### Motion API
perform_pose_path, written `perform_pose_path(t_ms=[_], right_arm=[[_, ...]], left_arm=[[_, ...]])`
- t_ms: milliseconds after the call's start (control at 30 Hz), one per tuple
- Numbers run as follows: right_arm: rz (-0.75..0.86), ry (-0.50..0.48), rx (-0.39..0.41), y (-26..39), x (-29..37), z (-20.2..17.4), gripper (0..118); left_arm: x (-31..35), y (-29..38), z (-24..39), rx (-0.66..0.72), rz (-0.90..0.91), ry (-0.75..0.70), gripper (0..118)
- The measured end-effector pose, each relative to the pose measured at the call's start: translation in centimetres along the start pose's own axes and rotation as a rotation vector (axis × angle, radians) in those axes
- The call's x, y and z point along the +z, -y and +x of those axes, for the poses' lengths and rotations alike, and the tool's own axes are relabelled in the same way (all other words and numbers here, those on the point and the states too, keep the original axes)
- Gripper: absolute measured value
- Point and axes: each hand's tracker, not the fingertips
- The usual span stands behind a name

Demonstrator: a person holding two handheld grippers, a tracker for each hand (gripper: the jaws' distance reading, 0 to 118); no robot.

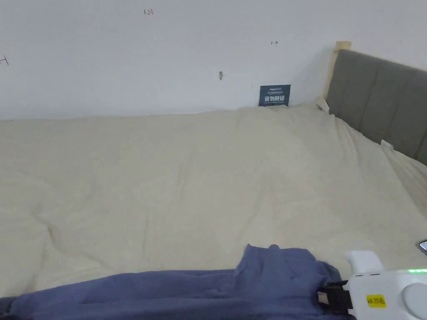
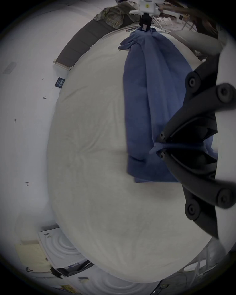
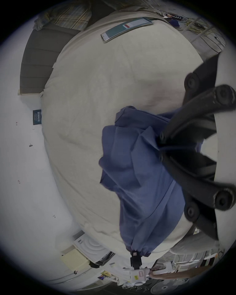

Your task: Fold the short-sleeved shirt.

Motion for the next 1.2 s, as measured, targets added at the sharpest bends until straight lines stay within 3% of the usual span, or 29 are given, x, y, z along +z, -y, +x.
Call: perform_pose_path(t_ms=[67,100,167,200,267,367,433,467,567,600,633,667,733,967,1000,1033,1100,1133,1200], right_arm=[[0.039,-0.006,-0.006,0.5,0.2,-0.1,56],[0.082,-0.030,-0.043,0.6,0.5,-0.3,77],[0.125,-0.012,-0.019,0.3,1.2,-0.6,84],[0.165,0.016,0.002,0.1,1.6,-1.1,84],[0.271,0.074,0.048,-0.3,2.6,-2.0,84],[0.365,0.019,0.059,-1.3,3.9,-3.6,82],[0.390,-0.039,0.062,-1.8,4.7,-5.1,60],[0.408,-0.059,0.078,-2.0,5.0,-5.7,38],[0.440,-0.052,0.156,-2.0,4.8,-8.3,16],[0.436,-0.060,0.172,-1.9,4.5,-9.0,10],[0.432,-0.062,0.165,-1.8,4.3,-9.5,8],[0.433,-0.084,0.161,-1.4,3.8,-10.2,0],[0.423,-0.122,0.130,-1.1,3.0,-11.1,0],[0.358,-0.135,0.147,-0.4,0.9,-13.9,0],[0.354,-0.134,0.150,-0.3,0.8,-14.4,0],[0.346,-0.136,0.158,-0.3,0.8,-14.9,0],[0.333,-0.143,0.169,-0.1,0.8,-15.9,0],[0.325,-0.147,0.180,-0.1,0.7,-16.4,0],[0.319,-0.150,0.197,0.0,0.8,-17.5,0]], left_arm=[[0.5,0.3,-0.3,0.040,0.022,0.053,13],[0.8,0.4,-0.6,0.073,0.041,0.068,41],[1.3,0.3,-0.5,0.086,0.060,0.087,102],[1.6,0.2,-0.4,0.083,0.057,0.076,117],[2.5,0.0,-0.2,0.086,0.063,0.073,117],[3.9,-0.1,0.4,0.087,0.099,0.090,117],[4.9,-0.2,0.8,0.093,0.130,0.096,108],[5.6,-0.1,0.9,0.107,0.164,0.111,92],[6.9,0.1,1.0,0.139,0.211,0.180,70],[6.9,0.3,0.8,0.129,0.204,0.170,37],[6.9,0.6,0.8,0.128,0.209,0.167,15],[6.7,0.9,0.6,0.129,0.215,0.152,7],[6.1,1.4,-0.1,0.142,0.183,0.141,0],[4.9,2.3,-5.0,0.264,0.150,0.315,0],[4.5,2.3,-6.2,0.304,0.183,0.360,4],[4.1,2.1,-7.3,0.338,0.183,0.404,28],[3.1,1.7,-9.0,0.399,0.140,0.456,102],[2.2,1.7,-9.6,0.403,0.118,0.495,115],[1.1,1.5,-10.9,0.444,0.156,0.578,117]])
